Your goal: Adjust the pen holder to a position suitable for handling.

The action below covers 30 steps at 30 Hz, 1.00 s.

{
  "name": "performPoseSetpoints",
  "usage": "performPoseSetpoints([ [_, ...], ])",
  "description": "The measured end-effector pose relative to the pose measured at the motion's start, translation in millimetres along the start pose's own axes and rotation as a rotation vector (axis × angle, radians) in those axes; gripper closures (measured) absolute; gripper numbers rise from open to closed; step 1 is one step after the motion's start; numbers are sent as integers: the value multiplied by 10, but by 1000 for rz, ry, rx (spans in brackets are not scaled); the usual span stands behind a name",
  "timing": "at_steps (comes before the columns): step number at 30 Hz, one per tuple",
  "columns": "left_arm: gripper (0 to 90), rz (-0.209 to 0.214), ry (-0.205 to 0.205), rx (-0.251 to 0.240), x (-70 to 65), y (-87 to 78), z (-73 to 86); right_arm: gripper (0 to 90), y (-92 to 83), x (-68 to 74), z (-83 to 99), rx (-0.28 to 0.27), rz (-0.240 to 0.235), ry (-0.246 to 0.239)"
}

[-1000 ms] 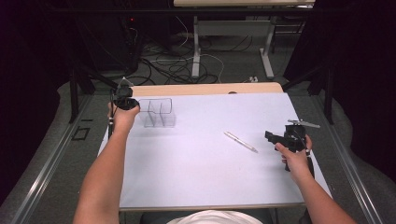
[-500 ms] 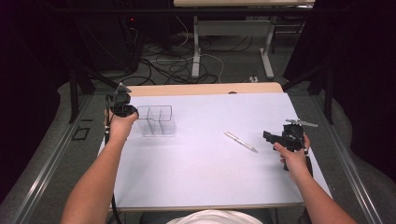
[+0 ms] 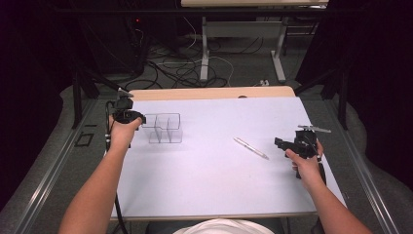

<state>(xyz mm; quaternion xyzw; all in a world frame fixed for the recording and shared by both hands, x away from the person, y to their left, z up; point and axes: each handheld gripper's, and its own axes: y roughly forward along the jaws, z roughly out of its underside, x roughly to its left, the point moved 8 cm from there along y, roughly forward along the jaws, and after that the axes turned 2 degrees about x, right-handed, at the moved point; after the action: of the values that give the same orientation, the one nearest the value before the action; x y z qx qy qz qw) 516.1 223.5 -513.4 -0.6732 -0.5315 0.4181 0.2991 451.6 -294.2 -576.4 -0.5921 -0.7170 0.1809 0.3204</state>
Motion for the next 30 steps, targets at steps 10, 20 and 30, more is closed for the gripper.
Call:
performPoseSetpoints([
  [10, 808, -9, 31, -91, 54, -51, -75, 146, 10, -1, 15, 9, 1, 18],
  [20, 900, -87, 61, -37, 87, 72, -55, 146, 16, -7, 19, 12, 0, 0],
  [30, 900, -109, 77, 1, 83, 172, -22, 147, 20, -7, 19, 10, 4, 1],
])
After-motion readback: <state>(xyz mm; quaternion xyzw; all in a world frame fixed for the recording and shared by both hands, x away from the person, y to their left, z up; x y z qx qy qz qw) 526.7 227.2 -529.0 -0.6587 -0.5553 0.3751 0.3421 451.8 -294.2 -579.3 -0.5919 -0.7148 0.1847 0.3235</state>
